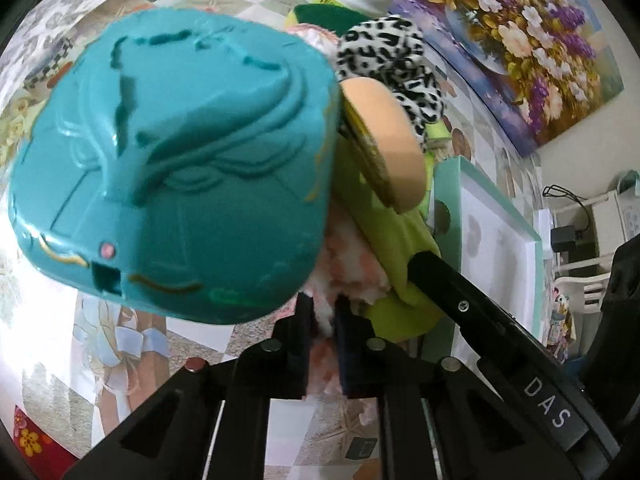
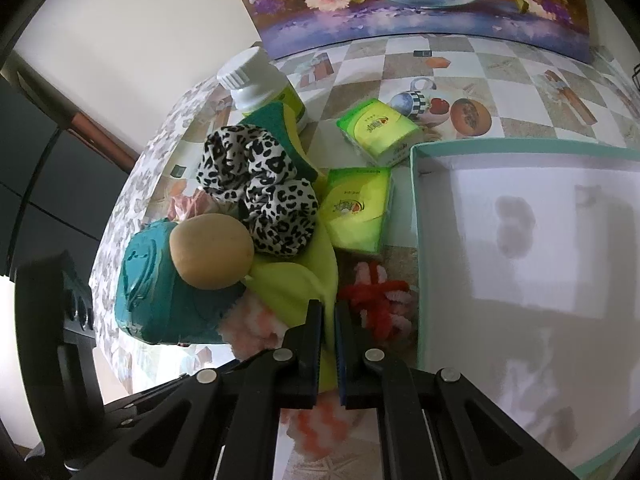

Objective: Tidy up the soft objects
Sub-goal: 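Close left gripper on pink knitted towel while right gripper closes on yellow-green cloth, then lift both held cloths and carry them over the white box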

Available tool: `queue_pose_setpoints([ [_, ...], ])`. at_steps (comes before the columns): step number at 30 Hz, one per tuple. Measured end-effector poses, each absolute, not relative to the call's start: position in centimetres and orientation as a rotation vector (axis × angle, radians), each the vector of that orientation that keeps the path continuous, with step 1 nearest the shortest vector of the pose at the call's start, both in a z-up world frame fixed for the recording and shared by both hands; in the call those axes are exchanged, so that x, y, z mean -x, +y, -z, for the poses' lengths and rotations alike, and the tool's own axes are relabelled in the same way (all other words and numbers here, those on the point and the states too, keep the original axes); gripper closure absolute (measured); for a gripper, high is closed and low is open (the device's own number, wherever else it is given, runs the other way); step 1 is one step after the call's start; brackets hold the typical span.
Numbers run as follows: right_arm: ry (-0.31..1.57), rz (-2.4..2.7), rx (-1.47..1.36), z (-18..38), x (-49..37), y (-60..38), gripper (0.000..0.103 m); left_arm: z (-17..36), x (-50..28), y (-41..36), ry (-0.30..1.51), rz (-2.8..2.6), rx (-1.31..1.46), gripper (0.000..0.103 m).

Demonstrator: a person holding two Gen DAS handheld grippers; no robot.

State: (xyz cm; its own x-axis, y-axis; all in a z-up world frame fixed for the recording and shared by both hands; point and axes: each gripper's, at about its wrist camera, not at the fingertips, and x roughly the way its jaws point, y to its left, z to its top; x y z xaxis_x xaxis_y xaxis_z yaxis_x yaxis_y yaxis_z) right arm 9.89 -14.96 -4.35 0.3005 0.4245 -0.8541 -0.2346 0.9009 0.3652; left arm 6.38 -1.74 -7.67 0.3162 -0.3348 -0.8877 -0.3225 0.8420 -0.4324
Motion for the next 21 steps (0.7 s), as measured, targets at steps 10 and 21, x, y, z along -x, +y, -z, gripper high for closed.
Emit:
queue_pose_setpoints([
  [10, 1.144, -0.493, -0.252, 2.4, -9.3, -15.5, 0.097, 5.8, -6.2, -1.4, 1.197, 0.033, 0.62, 0.097],
  [21, 1.049, -0.571, -0.361, -1.3, -8.6, -16.5, 0.098, 1.3, -4.1, -0.1, 1.036, 0.065, 0.632, 0.097],
])
